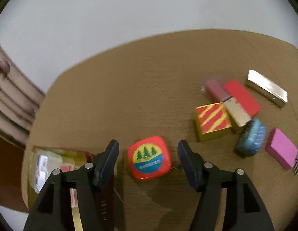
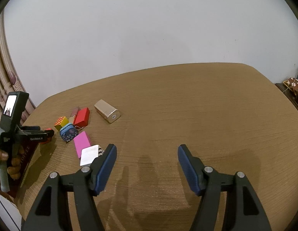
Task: Organize rigid objects
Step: 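Grasp the red tape measure with the left tool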
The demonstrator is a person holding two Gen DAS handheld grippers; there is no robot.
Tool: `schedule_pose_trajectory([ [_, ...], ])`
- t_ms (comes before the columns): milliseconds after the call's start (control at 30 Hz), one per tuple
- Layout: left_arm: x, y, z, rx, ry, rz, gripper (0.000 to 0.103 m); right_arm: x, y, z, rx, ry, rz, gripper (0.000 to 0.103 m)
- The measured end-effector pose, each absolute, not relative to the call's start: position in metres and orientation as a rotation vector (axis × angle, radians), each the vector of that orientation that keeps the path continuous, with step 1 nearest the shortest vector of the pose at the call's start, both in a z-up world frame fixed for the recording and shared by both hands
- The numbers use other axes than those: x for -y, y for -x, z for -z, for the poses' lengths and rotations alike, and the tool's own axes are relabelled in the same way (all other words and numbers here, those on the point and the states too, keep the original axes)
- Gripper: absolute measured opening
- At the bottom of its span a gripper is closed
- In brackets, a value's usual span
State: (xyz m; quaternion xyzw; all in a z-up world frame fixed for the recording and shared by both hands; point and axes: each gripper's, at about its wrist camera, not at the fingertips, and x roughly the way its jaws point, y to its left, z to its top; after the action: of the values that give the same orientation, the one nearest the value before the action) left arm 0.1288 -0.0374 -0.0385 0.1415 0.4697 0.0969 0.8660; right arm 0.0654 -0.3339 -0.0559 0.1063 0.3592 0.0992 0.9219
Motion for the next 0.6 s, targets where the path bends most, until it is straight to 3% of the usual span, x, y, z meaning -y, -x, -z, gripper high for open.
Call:
schedule_pose_trajectory([
  [33, 0.042, -0.127, 0.038, -0.973, -0.312, -0.201, 0.077, 0.334, -0.065, 0.056, -0.738, -0.219, -0.202, 0.068],
  [67, 0.047, -0.124, 0.038, -0.969, -0.314, -0.207, 0.08, 0.334, -0.065, 0.056, -0.738, -0.219, -0.201, 0.068],
  [367, 0.034, -0.138, 0.046, -1.057, -0.128, -0.248, 0.08, 0.33, -0.066, 0.058, -0.76, -0.209, -0.206, 0.068],
  [467, 0.028, -0.139, 0.042, -1.062, -0.056, -0.26, 0.074, 0.328, -0.067, 0.059, -0.776, -0.203, -0.199, 0.068],
  [600, 0.047, -0.129, 0.029, -0.995, -0.146, -0.279, 0.076, 0.324, -0.07, 0.062, -0.803, -0.186, -0.19, 0.068],
])
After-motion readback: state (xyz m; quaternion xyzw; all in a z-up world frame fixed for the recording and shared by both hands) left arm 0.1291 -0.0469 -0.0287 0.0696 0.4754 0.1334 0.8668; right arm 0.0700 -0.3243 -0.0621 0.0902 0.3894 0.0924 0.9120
